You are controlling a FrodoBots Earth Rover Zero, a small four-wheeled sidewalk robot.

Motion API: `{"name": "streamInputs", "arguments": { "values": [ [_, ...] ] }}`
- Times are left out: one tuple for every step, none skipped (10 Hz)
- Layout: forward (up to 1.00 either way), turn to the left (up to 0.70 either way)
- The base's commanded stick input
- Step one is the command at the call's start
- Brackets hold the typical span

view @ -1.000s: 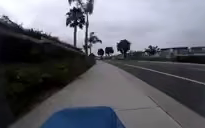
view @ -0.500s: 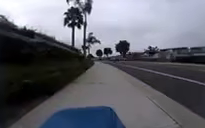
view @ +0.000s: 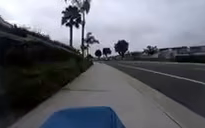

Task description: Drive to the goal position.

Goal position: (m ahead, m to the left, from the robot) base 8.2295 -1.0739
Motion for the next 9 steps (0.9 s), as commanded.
{"name": "streamInputs", "arguments": {
  "values": [
    [1.00,0.00],
    [1.00,0.00],
    [1.00,0.00],
    [1.00,0.00],
    [1.00,0.00],
    [1.00,0.00],
    [1.00,0.00],
    [1.00,0.00],
    [1.00,0.00]
  ]
}}
